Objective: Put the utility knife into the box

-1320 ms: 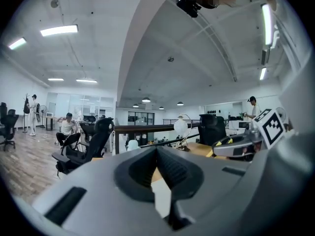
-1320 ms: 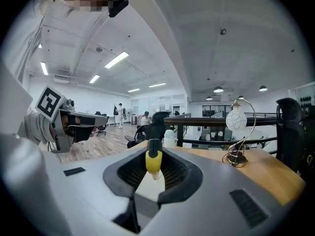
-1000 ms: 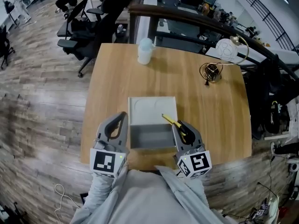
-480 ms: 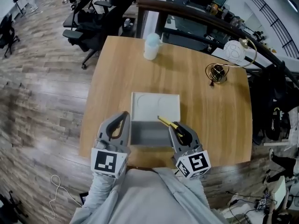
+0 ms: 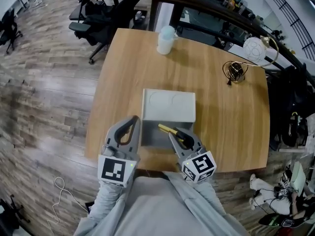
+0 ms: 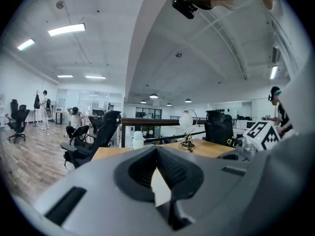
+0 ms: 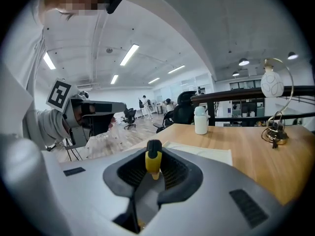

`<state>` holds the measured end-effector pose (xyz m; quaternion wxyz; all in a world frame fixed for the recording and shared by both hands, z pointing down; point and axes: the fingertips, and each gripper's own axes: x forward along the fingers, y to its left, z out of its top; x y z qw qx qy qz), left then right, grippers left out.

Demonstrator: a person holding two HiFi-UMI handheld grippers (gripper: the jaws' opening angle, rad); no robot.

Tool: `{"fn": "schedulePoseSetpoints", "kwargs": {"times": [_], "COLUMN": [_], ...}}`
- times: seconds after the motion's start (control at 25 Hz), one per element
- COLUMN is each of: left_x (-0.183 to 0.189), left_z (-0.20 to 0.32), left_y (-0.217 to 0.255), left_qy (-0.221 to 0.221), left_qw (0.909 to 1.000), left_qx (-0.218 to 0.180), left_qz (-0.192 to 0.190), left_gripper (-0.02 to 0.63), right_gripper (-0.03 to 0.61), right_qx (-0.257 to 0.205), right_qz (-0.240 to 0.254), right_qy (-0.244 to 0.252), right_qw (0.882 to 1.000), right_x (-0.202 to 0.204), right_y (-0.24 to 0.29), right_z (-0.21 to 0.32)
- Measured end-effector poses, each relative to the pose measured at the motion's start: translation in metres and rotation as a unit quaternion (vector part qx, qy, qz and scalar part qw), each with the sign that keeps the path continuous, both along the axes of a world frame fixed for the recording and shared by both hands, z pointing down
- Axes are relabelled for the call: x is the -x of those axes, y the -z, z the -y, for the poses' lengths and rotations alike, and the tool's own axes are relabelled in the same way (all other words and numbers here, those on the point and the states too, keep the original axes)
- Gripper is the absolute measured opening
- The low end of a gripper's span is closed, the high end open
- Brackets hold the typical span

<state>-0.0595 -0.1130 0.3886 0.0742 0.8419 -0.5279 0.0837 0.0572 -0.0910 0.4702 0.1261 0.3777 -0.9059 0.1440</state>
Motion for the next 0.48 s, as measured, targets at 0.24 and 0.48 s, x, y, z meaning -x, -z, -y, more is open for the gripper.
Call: {"fn": "schedulePoseSetpoints", "kwargs": {"times": [0.24,0.48], "left_x": [-0.001,-0.001], "left_z": [-0.002,-0.001], "left_y": [-0.007,-0.013], "left_qy": [-0.004,-0.003], "left_qw": [1.0,0.9999], "left_qx": [0.005,0.013], "left_qz": [0.001,-0.003], "left_gripper": [0.02,0.02], "right_gripper": [0.083,0.083], "right_qx": [0.022,0.031], "right_qz": [0.004,0.009], "right_qy": [0.034,0.059], "right_qw": [0.999,0.998], "right_x": [0.014,0.02], "right_y": [-0.027,-0.047], "right_z": [-0.001,0.003]}}
